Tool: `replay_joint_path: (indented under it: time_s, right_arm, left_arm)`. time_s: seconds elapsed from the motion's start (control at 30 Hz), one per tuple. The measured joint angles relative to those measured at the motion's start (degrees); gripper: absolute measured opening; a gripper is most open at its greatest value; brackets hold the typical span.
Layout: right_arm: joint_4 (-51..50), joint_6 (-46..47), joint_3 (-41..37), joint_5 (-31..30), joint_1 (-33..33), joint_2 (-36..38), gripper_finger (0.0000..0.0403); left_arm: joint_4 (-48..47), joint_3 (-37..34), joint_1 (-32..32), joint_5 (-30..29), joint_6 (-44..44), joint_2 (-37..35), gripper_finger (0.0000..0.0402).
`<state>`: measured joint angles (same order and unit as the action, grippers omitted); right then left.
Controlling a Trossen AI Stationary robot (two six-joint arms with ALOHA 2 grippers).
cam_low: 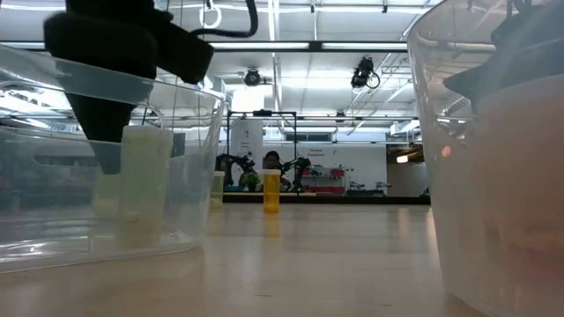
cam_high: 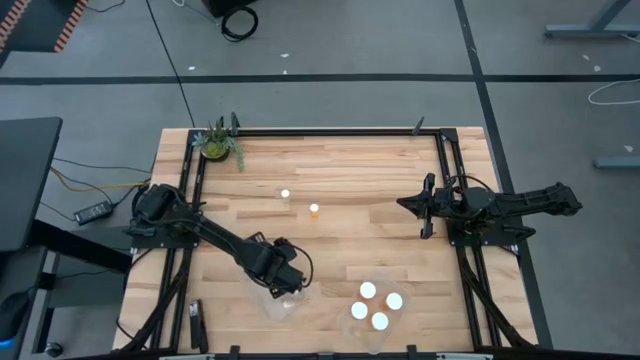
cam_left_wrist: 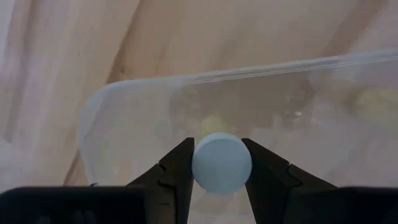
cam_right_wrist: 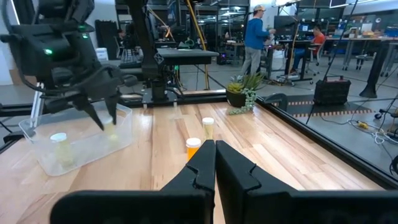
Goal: Pick and place medicine bottles into bin by pill shape (circle, oval)
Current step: Put the small yellow pill bottle into the left transparent bin
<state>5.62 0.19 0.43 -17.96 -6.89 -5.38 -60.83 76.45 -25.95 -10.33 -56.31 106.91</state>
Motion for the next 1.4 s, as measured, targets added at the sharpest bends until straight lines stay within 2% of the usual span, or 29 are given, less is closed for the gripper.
replay_joint_path:
  time_s: [0.27, 0.6, 1.03, 1.4]
  right_arm:
    - [0.0, 0.0, 0.0, 0.0, 0.0, 0.0, 0.0019]
    - [0.0, 0.0, 0.0, 0.0, 0.0, 0.0, 0.0019]
    - [0.0, 0.0, 0.0, 0.0, 0.0, 0.0, 0.0019]
    - [0.0, 0.0, 0.0, 0.0, 0.0, 0.0, 0.0019]
  left_arm:
    - [1.5, -3.1, 2.2, 1.0, 0.5, 0.1, 0.0139]
    - [2.0, -3.0, 2.7, 2.7, 0.4, -0.5, 0.0123]
    - [0.7, -3.0, 2.8, 2.6, -1.1, -0.5, 0.0201]
    - [-0.7, -1.7, 2.8, 2.6, -1.3, -0.5, 0.0224]
